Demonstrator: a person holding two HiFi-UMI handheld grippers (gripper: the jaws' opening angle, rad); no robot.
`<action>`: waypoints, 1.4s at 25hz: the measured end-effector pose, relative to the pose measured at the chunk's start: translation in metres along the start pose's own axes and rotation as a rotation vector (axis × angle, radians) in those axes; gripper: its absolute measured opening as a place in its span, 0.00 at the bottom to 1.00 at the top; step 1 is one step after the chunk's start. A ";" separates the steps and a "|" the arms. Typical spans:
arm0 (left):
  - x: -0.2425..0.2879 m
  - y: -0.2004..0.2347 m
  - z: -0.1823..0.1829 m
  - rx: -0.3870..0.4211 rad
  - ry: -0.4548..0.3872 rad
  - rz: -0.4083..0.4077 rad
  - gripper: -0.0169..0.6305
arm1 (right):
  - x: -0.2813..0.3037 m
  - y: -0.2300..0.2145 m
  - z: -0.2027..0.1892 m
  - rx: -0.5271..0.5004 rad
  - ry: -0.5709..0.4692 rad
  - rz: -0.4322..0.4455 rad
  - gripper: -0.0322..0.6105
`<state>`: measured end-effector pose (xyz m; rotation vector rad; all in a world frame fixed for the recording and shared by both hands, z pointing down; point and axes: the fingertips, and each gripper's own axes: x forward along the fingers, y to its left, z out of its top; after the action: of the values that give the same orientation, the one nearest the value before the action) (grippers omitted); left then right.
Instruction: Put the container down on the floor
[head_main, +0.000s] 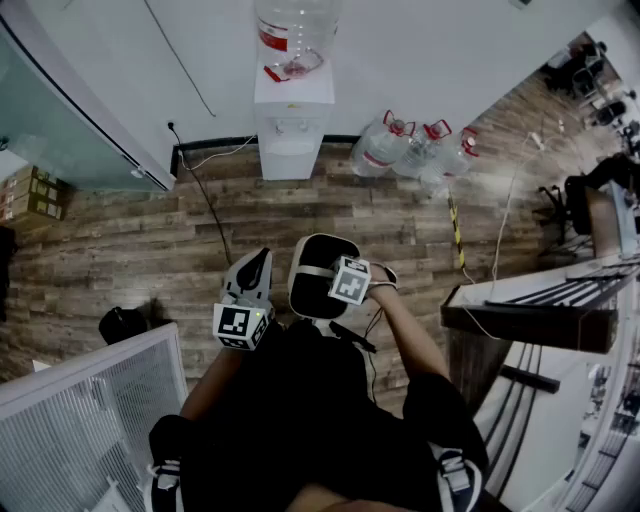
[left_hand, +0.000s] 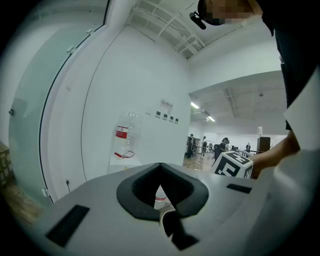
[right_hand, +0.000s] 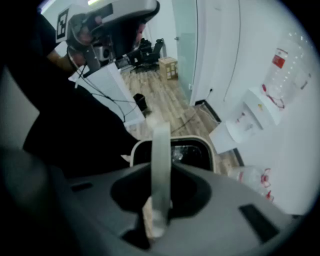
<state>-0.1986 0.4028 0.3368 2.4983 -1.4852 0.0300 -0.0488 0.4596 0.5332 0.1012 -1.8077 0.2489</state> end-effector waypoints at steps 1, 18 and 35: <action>0.000 0.001 -0.001 -0.004 0.000 -0.001 0.07 | 0.001 -0.001 0.004 -0.004 -0.005 -0.005 0.19; 0.000 -0.008 -0.003 0.003 -0.006 -0.046 0.07 | 0.011 0.004 0.003 0.031 0.004 -0.016 0.19; 0.013 -0.050 -0.023 -0.004 0.023 -0.039 0.07 | 0.004 0.015 -0.026 0.044 -0.036 0.007 0.19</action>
<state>-0.1465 0.4191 0.3510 2.5142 -1.4265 0.0490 -0.0281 0.4806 0.5418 0.1312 -1.8388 0.2938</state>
